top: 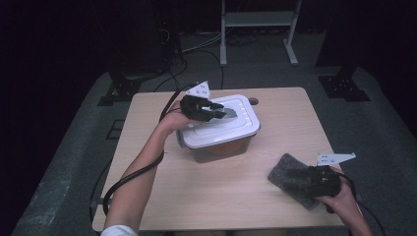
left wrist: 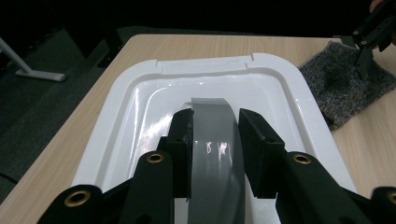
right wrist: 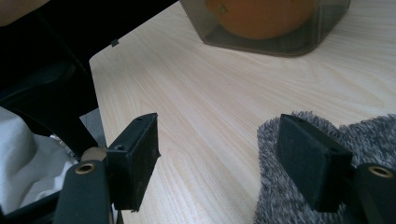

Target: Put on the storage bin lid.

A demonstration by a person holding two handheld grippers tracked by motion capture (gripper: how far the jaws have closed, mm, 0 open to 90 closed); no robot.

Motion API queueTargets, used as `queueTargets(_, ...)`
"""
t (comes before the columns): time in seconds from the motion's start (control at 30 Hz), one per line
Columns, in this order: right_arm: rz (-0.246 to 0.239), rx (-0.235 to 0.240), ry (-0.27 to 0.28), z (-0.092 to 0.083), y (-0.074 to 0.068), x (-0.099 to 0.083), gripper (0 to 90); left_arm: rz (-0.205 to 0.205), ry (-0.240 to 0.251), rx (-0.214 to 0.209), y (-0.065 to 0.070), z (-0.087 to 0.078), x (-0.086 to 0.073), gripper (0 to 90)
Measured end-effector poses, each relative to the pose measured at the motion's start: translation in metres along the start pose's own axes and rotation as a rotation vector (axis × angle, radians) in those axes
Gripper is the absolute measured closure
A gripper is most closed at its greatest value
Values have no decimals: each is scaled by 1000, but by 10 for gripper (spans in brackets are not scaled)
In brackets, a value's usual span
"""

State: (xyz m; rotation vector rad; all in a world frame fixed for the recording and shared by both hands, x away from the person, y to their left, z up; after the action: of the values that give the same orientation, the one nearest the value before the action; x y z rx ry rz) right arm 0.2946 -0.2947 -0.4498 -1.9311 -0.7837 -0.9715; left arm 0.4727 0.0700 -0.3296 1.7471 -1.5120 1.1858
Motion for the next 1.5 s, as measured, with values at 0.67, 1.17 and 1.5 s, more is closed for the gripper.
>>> queueTargets(0.67, 0, 2, 0, 0, 0, 0, 289, -11, -22, -15, -2, 9, -9, 667)
queueTargets(1.17, -1, 4, 0, 0, 0, 1, 289, -8, -15, -26, -1, 7, -9, 595)
queueTargets(1.5, 0, 7, 1, 1, 2, 1, 289, -16, -17, -24, 0, 3, -8, 545)
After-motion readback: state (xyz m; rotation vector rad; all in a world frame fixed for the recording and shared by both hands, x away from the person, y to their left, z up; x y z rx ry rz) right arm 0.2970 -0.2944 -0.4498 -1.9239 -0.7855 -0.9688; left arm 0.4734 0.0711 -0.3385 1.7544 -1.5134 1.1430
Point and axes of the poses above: each handheld gripper's, and its own axes: z roughly forward along the jaws, x roughly out of its top, y roughly to its right, the point moved 2 cm from there along z, roughly forward along the jaws, and after that the axes turned 5 degrees about y, right-handed, at the moved point
